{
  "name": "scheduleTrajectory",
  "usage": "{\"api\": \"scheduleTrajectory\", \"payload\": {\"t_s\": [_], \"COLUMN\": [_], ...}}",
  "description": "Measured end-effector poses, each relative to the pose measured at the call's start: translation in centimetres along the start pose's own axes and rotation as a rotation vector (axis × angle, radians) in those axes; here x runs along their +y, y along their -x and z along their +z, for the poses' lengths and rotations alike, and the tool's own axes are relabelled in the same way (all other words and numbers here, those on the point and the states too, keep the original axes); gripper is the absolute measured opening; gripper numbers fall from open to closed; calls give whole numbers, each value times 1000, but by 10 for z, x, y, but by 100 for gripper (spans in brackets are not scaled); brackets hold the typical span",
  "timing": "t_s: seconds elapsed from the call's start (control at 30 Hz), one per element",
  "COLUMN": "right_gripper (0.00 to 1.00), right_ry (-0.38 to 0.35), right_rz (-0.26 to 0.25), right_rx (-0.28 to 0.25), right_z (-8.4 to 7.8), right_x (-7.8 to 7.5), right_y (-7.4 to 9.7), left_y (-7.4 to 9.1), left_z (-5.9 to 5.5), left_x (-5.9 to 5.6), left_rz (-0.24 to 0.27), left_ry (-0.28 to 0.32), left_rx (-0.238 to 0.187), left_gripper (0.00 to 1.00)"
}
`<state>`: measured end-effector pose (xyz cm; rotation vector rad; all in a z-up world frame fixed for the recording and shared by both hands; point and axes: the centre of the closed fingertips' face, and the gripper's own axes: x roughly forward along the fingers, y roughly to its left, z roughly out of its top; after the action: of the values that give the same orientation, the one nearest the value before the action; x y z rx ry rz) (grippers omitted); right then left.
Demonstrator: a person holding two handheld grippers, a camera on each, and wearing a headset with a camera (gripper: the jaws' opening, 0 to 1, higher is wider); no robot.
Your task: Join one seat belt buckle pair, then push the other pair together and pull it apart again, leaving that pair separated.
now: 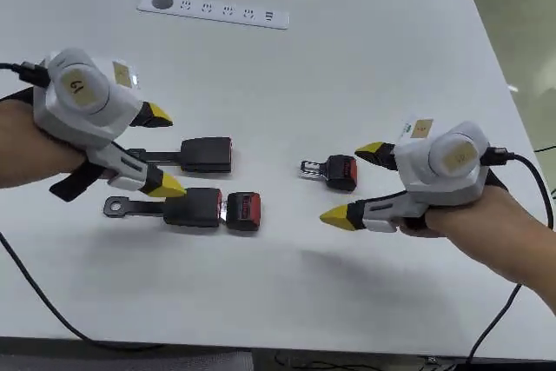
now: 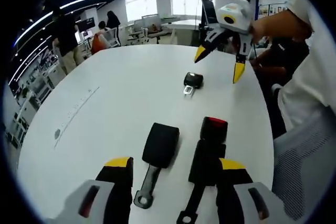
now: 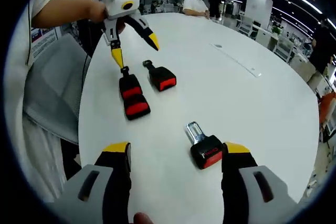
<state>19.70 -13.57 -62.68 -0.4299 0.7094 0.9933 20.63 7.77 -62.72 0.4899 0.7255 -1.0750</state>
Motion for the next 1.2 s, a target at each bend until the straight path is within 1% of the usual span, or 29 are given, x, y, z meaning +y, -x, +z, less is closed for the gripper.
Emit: {"api": "scheduleTrajectory", "payload": {"t_s": [0.03,0.07,0.17,0.23,0.3,0.33,0.4,0.47,0.6,0.63,0.7,0.77,0.8,0.83,0.87,0.9,0.97,1.0,1.03,1.07,1.13,1.2], "right_gripper": [74,76,77,80,84,85,87,89,98,100,100,100,100,100,100,100,100,100,100,100,100,100], "right_ry": [-2,-21,-31,-45,-56,-62,-78,-90,-128,-134,-132,-102,-89,-77,-83,-110,-106,-95,-100,-115,-145,-135], "right_rz": [-3,-11,-22,-38,-48,-66,-70,-84,-109,-113,-127,-141,-152,-164,-166,-167,-175,-178,-179,-182,-183,-184], "right_rx": [-1,-7,-10,-15,-20,-26,-29,-36,-48,-49,-43,-24,-24,-33,-40,-54,-69,-89,-94,-91,-79,-105], "right_z": [0,-1,-3,-6,-6,-6,-7,-9,-13,-13,-15,-21,-21,-20,-18,-16,-14,-11,-10,-11,-14,-11], "right_x": [3,5,10,12,14,14,19,20,20,22,25,26,25,25,25,26,26,27,27,27,29,31], "right_y": [3,7,13,18,22,25,30,32,35,36,37,36,37,39,40,41,43,44,44,44,45,47], "left_y": [3,6,19,29,39,45,54,63,76,78,82,87,86,88,90,90,91,94,95,95,98,100], "left_z": [-2,-4,-18,-26,-38,-43,-52,-60,-69,-72,-72,-77,-75,-78,-82,-82,-81,-82,-83,-81,-81,-80], "left_x": [-2,-6,-6,-10,-12,-14,-16,-19,-24,-25,-26,-27,-27,-28,-28,-30,-30,-30,-30,-30,-32,-33], "left_rz": [8,16,54,71,92,110,130,148,176,183,200,205,211,216,217,219,226,234,240,247,253,259], "left_ry": [7,14,61,95,132,153,189,207,264,268,290,318,326,340,345,346,348,352,355,364,378,368], "left_rx": [-6,-10,-15,-24,-31,-37,-41,-49,-84,-87,-108,-126,-135,-138,-138,-138,-148,-159,-165,-171,-182,-199], "left_gripper": [69,71,78,81,84,85,87,89,97,100,100,100,100,100,100,100,100,100,100,100,100,100]}}
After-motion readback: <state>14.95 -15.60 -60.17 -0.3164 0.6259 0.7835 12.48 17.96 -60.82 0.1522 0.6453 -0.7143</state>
